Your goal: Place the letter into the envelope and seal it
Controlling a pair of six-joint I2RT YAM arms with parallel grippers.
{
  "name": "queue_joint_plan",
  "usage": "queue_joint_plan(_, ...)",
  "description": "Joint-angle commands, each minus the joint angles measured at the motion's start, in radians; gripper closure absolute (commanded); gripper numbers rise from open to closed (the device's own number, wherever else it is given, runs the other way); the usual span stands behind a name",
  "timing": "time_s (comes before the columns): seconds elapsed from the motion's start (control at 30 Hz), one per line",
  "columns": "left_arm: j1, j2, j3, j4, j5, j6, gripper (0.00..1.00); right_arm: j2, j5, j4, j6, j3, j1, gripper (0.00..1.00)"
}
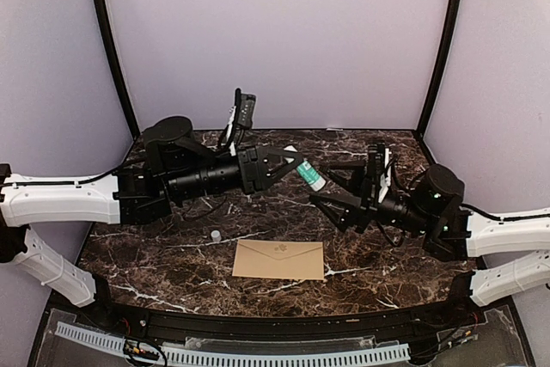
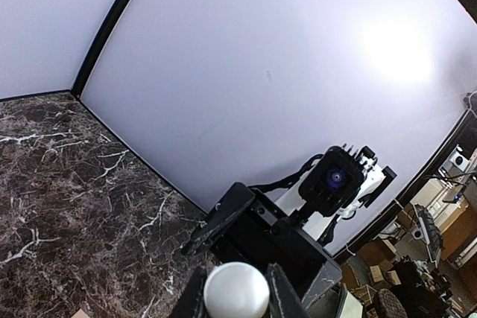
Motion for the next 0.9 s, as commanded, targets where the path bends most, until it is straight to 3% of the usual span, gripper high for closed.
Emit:
queue_joint_plan(0.0, 0.007, 0.0, -0.026, 0.103, 0.063, -0.037, 0.97, 0.015, -0.03, 0.122, -0.024, -0.006, 0.021, 0.26)
queue_joint_plan(0.87, 0.014, 0.03, -0.045, 0.247, 0.162, -0.057, 0.97, 0.064, -0.079, 0.198, -0.031, 0.024, 0.033, 0.39)
